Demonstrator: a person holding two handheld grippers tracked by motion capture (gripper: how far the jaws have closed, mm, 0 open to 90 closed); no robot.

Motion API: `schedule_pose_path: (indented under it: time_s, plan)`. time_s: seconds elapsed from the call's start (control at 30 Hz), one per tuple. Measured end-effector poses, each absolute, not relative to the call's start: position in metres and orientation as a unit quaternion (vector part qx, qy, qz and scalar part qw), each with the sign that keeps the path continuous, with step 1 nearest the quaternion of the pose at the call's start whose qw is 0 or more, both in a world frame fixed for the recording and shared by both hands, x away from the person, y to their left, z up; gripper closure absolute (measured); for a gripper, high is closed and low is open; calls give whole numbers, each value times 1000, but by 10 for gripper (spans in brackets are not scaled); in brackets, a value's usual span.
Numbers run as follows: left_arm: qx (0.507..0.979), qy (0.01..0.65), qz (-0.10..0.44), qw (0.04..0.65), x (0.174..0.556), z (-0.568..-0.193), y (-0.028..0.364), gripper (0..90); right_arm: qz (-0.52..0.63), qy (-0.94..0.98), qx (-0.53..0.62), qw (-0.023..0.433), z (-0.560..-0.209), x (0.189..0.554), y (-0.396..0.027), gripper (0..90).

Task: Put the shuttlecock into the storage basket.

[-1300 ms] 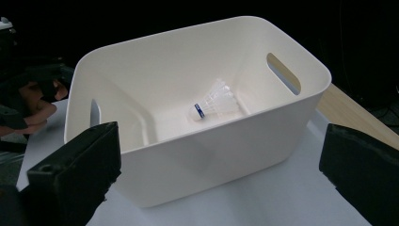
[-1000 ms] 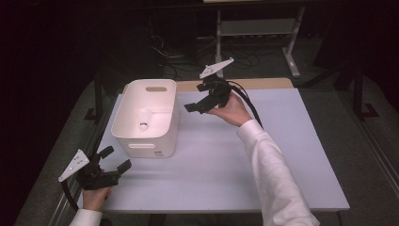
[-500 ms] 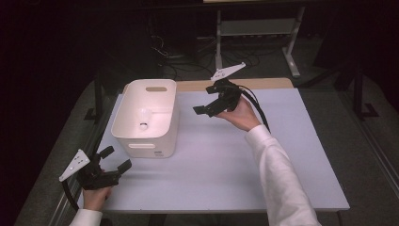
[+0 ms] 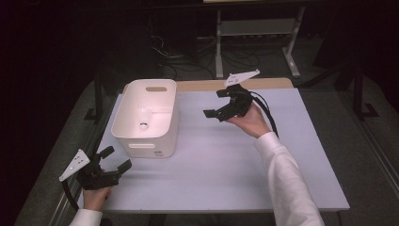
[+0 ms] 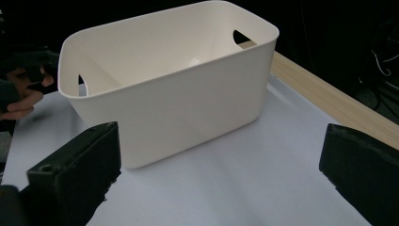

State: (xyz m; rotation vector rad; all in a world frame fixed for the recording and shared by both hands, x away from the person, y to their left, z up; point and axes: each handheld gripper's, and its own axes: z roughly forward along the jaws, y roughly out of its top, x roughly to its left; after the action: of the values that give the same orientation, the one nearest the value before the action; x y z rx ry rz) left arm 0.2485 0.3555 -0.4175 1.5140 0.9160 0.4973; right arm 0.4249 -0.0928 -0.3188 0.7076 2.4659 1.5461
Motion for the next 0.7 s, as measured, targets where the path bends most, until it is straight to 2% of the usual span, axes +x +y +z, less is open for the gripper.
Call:
schedule_pose_path:
  time_s: [0.7]
  plan:
    - [655,397,216,606,248,-417,355,0,529,804,254,92,-335,403,-134,0]
